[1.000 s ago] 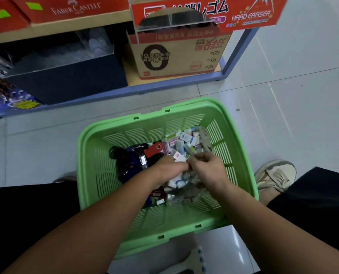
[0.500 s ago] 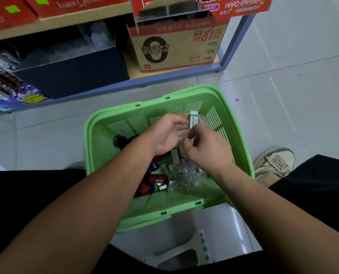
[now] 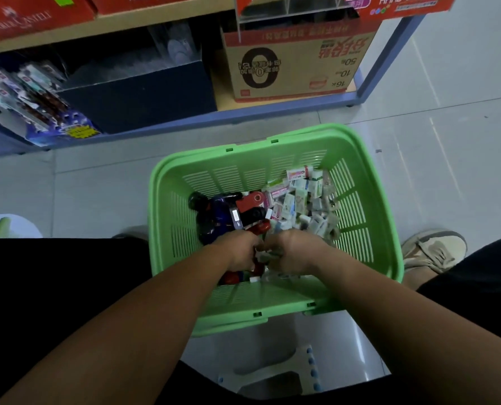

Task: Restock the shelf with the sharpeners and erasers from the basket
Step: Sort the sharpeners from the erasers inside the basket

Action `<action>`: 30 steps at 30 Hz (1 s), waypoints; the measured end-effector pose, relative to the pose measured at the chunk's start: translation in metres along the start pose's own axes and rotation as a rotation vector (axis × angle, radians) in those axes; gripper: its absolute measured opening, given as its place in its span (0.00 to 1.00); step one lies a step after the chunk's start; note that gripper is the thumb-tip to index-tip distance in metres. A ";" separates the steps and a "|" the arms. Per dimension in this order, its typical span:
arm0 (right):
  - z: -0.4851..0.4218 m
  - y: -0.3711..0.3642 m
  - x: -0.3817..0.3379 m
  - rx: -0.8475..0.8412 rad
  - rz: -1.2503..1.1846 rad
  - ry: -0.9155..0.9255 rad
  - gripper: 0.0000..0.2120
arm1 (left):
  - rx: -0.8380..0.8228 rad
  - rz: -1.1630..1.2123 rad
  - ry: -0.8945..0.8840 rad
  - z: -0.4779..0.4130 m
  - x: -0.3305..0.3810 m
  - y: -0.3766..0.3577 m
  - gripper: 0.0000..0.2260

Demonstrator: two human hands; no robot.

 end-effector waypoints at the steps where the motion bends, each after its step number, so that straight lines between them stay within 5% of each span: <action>1: -0.005 -0.003 -0.002 -0.023 -0.014 0.012 0.21 | -0.005 -0.019 -0.001 0.001 -0.002 0.002 0.09; 7: -0.014 -0.023 0.008 -0.190 -0.186 -0.071 0.26 | 0.008 -0.238 -0.040 0.010 -0.008 -0.004 0.23; 11: -0.017 -0.030 0.030 -0.117 -0.282 -0.102 0.18 | -0.016 -0.120 0.000 0.008 -0.012 0.000 0.12; 14: -0.024 -0.023 0.032 -0.027 -0.398 -0.111 0.23 | 0.061 -0.088 0.021 0.016 -0.009 0.032 0.09; 22: -0.063 -0.041 -0.028 -0.130 0.130 0.166 0.10 | 0.501 -0.300 -0.019 0.056 -0.016 0.101 0.15; 26: -0.075 -0.052 -0.030 -0.207 0.159 0.154 0.15 | 0.336 -0.378 0.012 0.068 -0.044 0.078 0.14; 30: -0.067 -0.061 -0.031 -0.260 0.369 0.269 0.35 | 0.234 -0.357 0.010 0.069 -0.039 0.057 0.09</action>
Point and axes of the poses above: each hand's wrist, its own z-axis away from the middle knuckle, its own y-axis out of the back of the hand, x = y × z, the point moved 6 cm from there along -z, towards the middle knuckle, and after that the axes turned 6 degrees about y, right-handed, at the moved point
